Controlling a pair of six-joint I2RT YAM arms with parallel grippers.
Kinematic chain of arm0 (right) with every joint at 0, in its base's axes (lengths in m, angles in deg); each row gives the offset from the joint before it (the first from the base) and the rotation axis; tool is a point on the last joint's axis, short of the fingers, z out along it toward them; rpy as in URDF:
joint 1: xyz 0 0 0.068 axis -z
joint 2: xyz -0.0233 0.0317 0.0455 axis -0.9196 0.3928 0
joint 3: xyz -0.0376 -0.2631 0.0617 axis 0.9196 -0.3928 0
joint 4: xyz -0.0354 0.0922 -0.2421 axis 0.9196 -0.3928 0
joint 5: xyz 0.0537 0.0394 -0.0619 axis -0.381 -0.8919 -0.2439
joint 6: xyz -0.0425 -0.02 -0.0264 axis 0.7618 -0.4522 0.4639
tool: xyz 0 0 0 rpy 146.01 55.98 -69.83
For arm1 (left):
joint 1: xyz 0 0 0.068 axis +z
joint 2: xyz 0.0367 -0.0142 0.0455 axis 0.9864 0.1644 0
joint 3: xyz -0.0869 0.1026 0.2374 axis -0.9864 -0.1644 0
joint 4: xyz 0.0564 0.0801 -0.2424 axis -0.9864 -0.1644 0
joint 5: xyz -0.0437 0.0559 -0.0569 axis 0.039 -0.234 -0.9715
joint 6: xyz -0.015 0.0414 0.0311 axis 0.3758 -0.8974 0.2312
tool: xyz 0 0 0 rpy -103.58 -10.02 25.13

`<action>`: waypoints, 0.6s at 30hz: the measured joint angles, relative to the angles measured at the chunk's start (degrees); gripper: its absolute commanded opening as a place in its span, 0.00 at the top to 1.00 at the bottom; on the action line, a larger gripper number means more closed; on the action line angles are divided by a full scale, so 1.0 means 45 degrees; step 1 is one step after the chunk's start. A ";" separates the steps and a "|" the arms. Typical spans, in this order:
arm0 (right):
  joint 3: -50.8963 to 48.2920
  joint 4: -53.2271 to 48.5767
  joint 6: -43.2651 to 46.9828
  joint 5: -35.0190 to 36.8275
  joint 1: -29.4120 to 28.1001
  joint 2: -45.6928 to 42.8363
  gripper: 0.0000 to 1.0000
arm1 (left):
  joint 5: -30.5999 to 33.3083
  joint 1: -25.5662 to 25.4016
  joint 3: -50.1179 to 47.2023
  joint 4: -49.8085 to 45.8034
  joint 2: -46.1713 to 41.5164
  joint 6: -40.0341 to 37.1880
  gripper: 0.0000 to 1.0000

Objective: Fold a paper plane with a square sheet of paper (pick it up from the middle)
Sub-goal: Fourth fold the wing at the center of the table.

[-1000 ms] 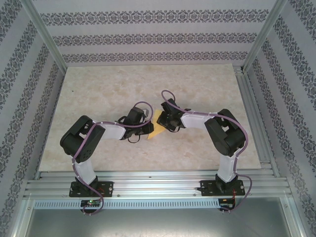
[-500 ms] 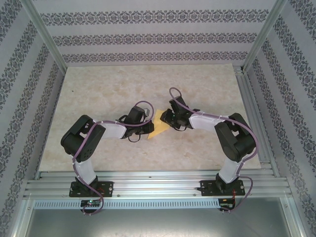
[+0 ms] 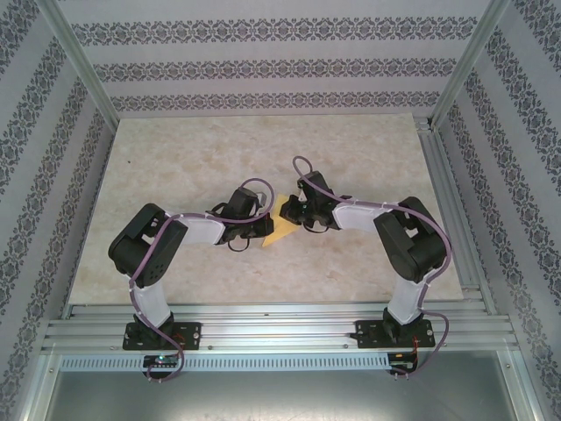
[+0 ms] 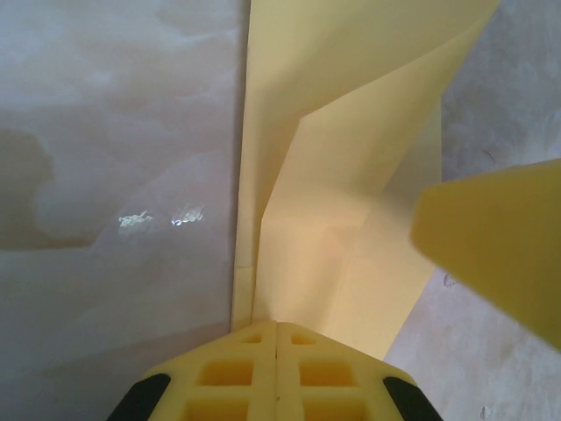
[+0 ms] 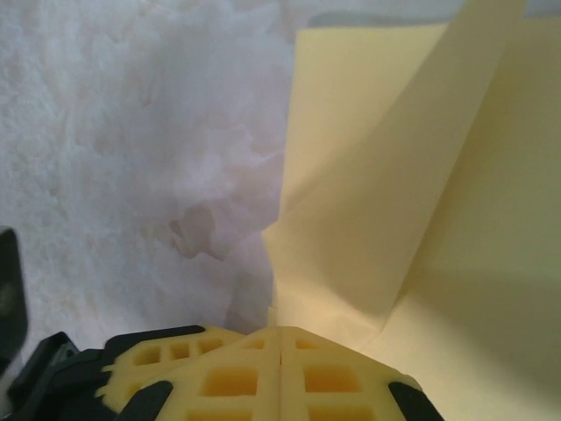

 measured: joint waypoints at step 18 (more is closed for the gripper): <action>-0.0015 0.0491 -0.0029 -0.0772 0.0000 0.1049 1.00 | 0.0000 0.0005 0.0049 -0.0083 0.0019 0.0005 0.95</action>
